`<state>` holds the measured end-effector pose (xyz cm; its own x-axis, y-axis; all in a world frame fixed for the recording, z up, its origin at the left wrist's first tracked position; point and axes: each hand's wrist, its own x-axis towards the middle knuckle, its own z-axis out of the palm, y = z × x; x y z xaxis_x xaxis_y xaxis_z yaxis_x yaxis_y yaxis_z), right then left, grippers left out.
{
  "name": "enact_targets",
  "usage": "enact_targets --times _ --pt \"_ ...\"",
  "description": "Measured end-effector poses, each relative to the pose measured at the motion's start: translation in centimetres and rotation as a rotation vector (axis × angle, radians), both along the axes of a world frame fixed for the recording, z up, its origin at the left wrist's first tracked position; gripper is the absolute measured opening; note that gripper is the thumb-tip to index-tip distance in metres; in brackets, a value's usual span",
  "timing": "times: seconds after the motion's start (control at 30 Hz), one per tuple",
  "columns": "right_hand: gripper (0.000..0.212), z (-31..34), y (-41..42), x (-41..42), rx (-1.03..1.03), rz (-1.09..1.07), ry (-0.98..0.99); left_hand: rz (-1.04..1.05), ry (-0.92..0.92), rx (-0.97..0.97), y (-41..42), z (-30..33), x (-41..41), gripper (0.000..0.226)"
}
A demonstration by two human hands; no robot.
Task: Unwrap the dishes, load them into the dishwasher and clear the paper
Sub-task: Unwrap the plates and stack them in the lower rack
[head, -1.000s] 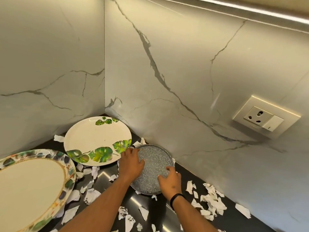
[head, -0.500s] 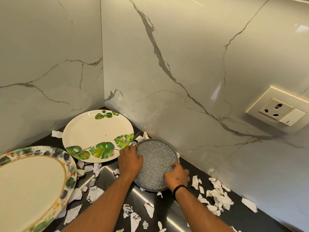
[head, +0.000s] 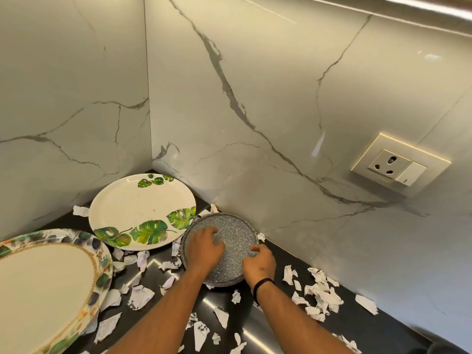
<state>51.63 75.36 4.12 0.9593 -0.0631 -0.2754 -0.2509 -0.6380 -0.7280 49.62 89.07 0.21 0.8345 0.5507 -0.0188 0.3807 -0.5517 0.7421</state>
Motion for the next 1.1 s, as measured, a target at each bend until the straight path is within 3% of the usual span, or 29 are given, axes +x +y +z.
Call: enact_targets --times 0.2,0.33,0.43,0.67,0.73,0.77,0.87,1.1 --pt "0.049 0.6 0.4 -0.4 0.196 -0.205 0.014 -0.092 -0.057 -0.101 -0.3 0.6 -1.5 0.045" --pt "0.027 2.0 0.9 -0.3 0.270 -0.193 -0.022 0.031 -0.103 -0.059 0.4 1.2 -3.0 0.038" --pt "0.029 3.7 0.5 0.0 0.303 -0.157 -0.101 0.175 -0.159 -0.094 1.2 1.9 -4.1 0.038" --pt "0.038 6.5 -3.8 -1.5 0.385 -0.125 -0.157 0.450 -0.246 -0.459 -0.4 5.8 -6.2 0.035" --pt "0.039 7.3 -6.2 -2.6 0.426 -0.164 -0.160 0.486 -0.256 -0.589 -2.2 7.1 -6.8 0.025" --pt "0.039 7.7 -7.3 -3.1 0.454 -0.184 -0.165 0.478 -0.259 -0.645 -2.9 7.3 -7.1 0.016" --pt "0.038 9.2 -11.7 -5.4 0.525 -0.231 -0.189 0.376 -0.281 -0.748 -6.1 9.1 -8.2 0.026" --pt "0.019 9.0 -22.6 -12.9 0.598 -0.355 -0.227 0.075 -0.157 -0.867 -14.5 9.5 -11.7 0.022"
